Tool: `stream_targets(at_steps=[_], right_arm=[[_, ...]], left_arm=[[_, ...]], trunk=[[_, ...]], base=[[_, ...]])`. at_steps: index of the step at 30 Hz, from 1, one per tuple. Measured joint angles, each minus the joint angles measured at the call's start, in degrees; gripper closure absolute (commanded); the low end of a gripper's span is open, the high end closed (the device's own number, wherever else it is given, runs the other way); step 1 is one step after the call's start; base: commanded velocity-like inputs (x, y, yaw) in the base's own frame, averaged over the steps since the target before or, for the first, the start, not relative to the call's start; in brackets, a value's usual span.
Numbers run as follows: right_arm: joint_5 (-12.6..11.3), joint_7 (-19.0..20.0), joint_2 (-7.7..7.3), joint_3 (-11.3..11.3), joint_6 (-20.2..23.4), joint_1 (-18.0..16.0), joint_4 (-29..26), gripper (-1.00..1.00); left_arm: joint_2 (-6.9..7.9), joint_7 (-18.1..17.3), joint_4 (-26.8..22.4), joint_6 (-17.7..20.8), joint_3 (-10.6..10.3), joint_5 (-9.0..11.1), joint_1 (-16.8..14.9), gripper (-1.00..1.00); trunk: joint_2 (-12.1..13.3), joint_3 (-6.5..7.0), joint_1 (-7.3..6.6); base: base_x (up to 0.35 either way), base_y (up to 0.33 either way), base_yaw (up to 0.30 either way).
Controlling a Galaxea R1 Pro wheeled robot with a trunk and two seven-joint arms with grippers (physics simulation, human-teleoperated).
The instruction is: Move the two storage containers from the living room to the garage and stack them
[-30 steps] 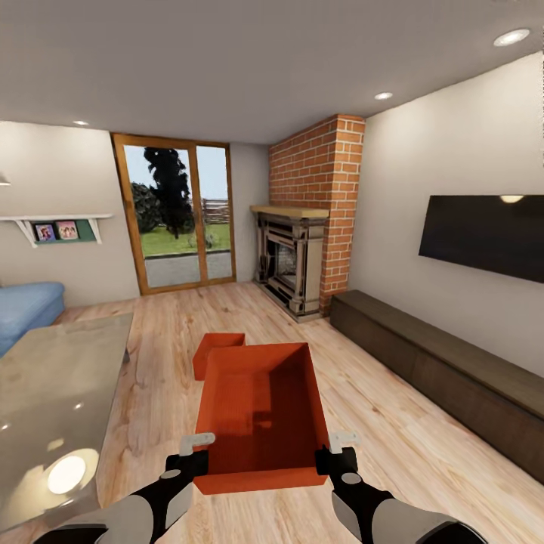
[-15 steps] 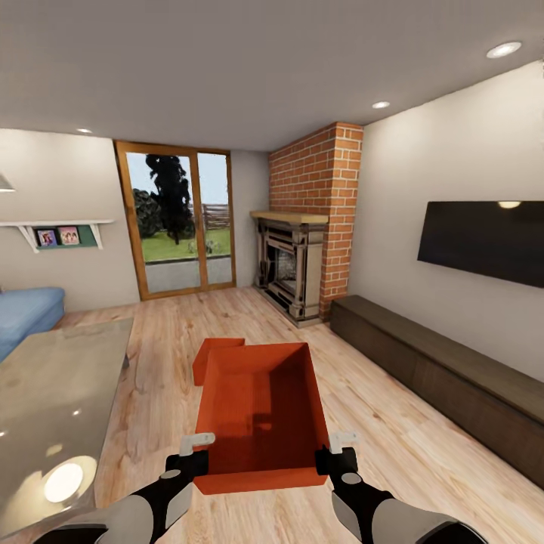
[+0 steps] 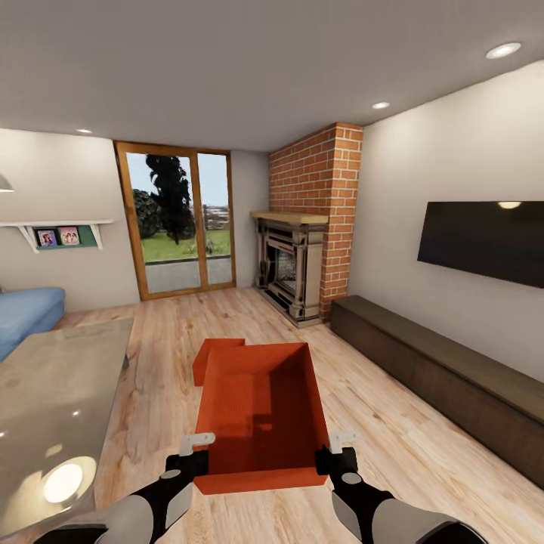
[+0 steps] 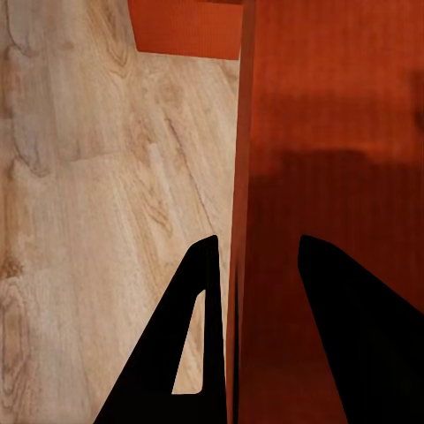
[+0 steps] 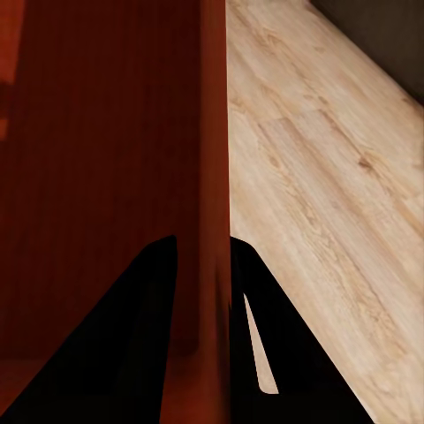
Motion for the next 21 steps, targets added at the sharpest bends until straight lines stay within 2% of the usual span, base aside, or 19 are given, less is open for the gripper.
stream_targets(at_steps=[21], right_arm=[[-0.6, 0.2, 0.01, 0.3, -0.2, 0.0, 0.3, 1.0]], left_arm=[[0.0, 0.0, 0.1, 0.0, -0.2, 0.0, 0.0, 1.0]], trunk=[[0.0, 0.06, 0.0]], base=[[0.0, 0.0, 0.013]])
